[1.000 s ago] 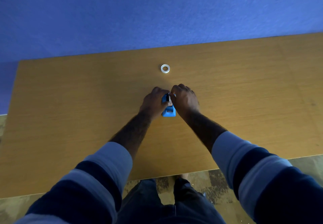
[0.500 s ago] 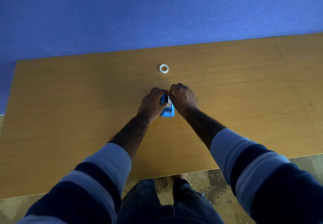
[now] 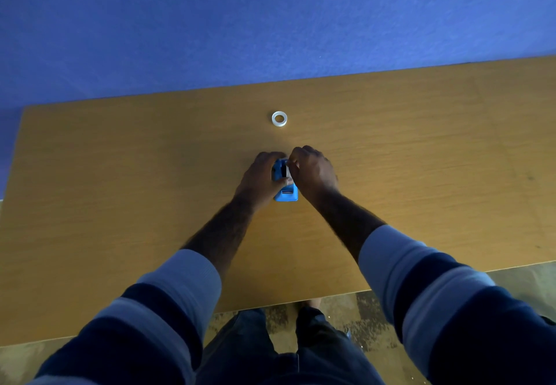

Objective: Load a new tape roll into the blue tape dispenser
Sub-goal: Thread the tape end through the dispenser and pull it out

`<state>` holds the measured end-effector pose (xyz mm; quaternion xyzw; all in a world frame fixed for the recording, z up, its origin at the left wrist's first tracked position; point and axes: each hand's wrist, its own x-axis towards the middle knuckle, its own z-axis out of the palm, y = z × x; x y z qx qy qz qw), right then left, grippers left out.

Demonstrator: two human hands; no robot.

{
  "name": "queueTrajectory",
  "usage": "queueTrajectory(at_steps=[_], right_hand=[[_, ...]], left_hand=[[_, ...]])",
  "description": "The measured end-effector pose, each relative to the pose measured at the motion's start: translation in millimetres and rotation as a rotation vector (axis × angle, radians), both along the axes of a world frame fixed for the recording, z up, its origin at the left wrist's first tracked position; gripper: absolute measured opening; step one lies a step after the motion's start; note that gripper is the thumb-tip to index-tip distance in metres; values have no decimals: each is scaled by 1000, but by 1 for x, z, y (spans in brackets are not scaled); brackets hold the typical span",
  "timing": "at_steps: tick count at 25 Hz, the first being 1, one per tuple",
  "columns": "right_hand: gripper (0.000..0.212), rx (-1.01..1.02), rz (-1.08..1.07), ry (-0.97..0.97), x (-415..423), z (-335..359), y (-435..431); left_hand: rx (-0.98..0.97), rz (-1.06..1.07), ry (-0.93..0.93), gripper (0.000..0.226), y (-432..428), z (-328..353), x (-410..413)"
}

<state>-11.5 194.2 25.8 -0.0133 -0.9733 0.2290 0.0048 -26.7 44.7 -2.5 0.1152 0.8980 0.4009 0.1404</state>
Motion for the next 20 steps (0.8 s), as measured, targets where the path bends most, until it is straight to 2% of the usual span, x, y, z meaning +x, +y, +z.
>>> queueTrajectory(at_steps=[5,9,14,20], right_hand=[[16,-22,-4,-78,-14,1,2],[13,-43,25,-31,-6,0,3],[13,-9,60,60,13,-4,3],[11,-3,44,3,1,-1,3]], left_hand=[[1,14,-1,47,1,1,0],[-7,-11,0,41,-1,3,-1],[-45,-34,-1,45,0,4,-2],[-17,-28,-25,50,-1,6,-3]])
